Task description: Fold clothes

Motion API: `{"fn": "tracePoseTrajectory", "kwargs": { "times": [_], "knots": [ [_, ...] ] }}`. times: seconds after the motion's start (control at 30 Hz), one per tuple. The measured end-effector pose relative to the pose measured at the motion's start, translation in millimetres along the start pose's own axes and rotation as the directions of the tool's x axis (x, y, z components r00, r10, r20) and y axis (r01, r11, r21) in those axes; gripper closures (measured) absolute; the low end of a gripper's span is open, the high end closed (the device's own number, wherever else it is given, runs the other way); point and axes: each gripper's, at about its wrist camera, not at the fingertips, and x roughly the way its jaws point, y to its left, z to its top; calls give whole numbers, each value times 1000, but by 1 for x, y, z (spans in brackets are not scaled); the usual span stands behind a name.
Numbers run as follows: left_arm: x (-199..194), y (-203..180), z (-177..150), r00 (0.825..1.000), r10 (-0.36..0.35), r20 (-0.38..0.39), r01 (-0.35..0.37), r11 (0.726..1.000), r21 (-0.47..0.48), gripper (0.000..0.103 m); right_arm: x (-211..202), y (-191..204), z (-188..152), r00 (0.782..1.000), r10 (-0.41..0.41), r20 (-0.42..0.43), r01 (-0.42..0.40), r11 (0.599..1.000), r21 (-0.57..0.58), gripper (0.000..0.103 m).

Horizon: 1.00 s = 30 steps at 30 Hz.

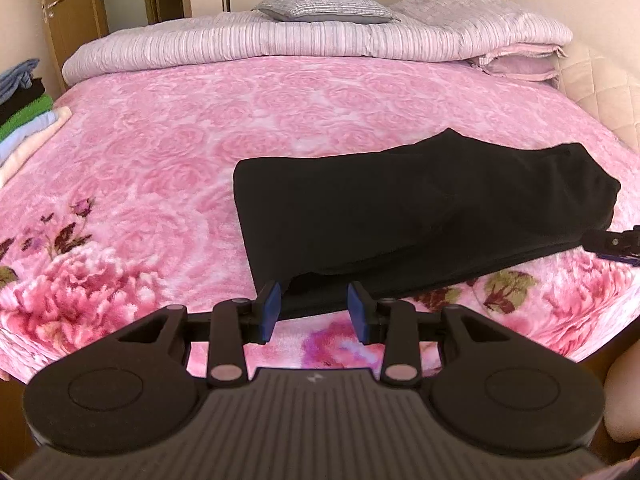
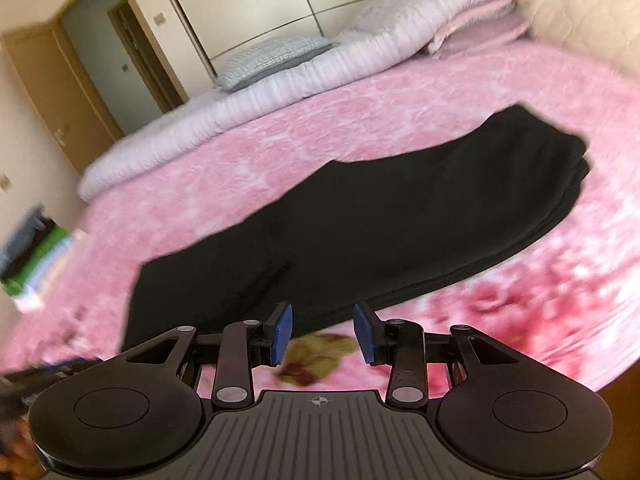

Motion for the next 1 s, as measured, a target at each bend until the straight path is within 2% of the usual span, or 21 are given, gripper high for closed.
{"fn": "tracePoseTrajectory", "kwargs": {
  "times": [0.17,0.23,0.33,0.4,0.43,0.57,0.77,1.0],
  "knots": [
    [18,17,3,1000,-20,-17,19,999,-42,70,31,-14,6,984,172,-53,-160,971,178,65],
    [26,21,6,999,-41,-15,40,998,-50,70,46,-20,10,971,233,-49,-214,943,256,65],
    [41,27,12,997,-72,-19,70,996,-59,70,74,-30,18,940,338,-50,-294,874,386,65],
    [50,30,16,996,-88,-21,87,994,-67,70,93,-32,23,932,355,-68,-296,859,418,65],
    [56,32,18,995,-98,-20,96,993,-72,70,102,-33,26,929,363,-78,-296,852,432,65],
    [75,39,27,992,-125,-19,123,988,-89,70,135,-34,35,936,334,-107,-252,853,457,65],
    [95,49,36,991,-133,-18,130,986,-103,70,164,-29,38,952,271,-144,-189,888,420,65],
    [105,58,42,991,-129,-20,125,983,-133,70,179,-12,35,960,237,-152,-173,923,343,65]
  ]
}}
